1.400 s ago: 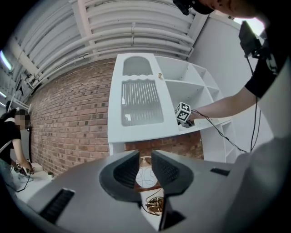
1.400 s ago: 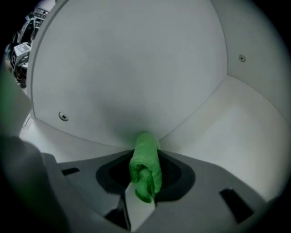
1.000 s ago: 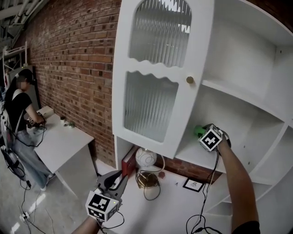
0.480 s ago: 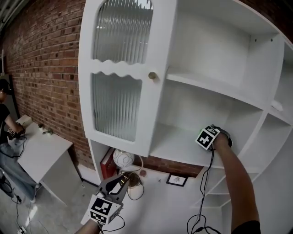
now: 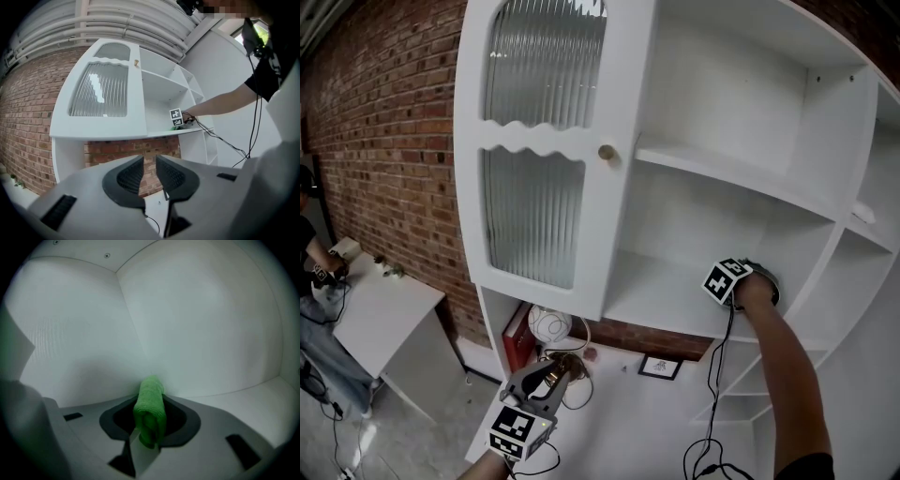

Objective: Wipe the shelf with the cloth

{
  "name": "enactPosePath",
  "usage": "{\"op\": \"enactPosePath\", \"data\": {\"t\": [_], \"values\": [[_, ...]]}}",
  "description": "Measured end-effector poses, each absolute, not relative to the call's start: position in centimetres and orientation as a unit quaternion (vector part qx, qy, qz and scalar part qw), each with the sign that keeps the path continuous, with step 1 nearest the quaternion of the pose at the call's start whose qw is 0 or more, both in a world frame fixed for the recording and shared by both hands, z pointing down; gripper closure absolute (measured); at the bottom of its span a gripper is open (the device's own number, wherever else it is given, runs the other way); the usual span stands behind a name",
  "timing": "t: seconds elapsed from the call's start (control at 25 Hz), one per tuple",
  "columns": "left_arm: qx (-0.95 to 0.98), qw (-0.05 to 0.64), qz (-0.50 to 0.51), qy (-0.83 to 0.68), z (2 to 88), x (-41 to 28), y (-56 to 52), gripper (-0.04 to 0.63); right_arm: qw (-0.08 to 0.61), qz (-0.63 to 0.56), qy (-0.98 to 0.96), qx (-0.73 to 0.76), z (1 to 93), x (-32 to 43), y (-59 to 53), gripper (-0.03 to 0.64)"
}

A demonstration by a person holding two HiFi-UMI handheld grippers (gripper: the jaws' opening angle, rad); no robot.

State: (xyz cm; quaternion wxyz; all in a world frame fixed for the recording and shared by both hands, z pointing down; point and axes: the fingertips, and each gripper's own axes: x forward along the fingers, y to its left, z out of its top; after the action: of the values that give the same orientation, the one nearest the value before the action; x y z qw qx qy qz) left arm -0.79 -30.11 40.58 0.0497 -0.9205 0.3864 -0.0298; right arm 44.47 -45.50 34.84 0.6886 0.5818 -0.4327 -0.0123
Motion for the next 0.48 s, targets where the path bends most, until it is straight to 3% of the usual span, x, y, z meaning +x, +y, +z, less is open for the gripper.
{"op": "enactPosePath", "data": {"t": [0.2,0.48], "values": [[-0.921,0.05,-0.027,0.386,40.3,-0.9,-30.1,0.515,0.675,-0.023,-0.445,0.588,34.2,44.0,-45.6,0.503],[-0.915,0.054,-0.026,0.4,39.2,-2.8,-29.0,0.515,0.454,-0.067,-0.672,0.582,30.6,32.8,-47.9,0.502]]}}
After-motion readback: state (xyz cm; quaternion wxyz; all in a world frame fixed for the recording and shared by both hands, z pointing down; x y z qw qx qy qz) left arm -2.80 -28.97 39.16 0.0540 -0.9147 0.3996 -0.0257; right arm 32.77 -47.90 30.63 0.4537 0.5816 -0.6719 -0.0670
